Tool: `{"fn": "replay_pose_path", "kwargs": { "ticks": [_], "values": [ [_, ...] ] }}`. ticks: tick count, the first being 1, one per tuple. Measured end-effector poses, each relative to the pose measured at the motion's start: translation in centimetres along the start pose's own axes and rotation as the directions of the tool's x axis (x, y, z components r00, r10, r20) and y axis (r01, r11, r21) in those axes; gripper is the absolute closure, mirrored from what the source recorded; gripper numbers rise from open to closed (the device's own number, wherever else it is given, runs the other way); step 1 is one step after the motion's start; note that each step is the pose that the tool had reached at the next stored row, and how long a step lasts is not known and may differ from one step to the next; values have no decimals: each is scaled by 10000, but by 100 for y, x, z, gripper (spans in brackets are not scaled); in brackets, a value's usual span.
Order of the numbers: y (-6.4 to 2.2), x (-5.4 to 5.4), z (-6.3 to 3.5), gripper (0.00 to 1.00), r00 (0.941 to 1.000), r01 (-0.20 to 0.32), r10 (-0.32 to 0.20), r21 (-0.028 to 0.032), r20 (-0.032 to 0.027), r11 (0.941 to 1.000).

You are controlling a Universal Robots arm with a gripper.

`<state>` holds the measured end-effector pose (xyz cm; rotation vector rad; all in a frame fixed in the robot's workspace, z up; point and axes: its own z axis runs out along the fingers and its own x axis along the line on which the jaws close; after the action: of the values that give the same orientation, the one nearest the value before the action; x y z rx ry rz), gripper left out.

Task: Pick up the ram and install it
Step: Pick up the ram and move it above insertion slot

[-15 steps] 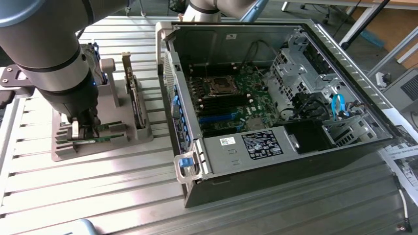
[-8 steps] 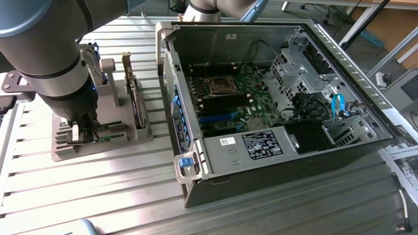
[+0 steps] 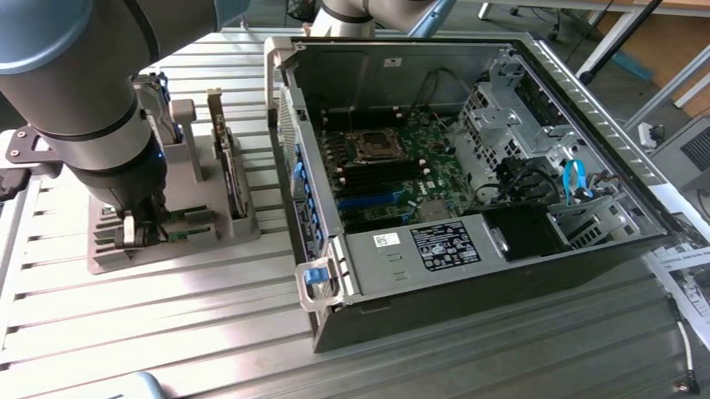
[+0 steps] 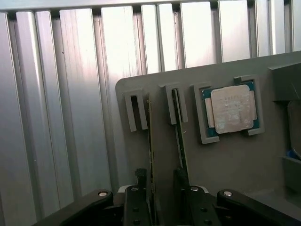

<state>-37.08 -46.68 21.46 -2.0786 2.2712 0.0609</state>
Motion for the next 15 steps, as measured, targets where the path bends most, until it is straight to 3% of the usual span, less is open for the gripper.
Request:
{"fn": "replay_pose_path", "kwargs": {
  "ticks": [8,15],
  "values": [
    [4,5,68,64,10000,-1,1,-1,1,10000],
    [4,5,72,65,10000,0,0,-1,5,10000]
  ]
}}
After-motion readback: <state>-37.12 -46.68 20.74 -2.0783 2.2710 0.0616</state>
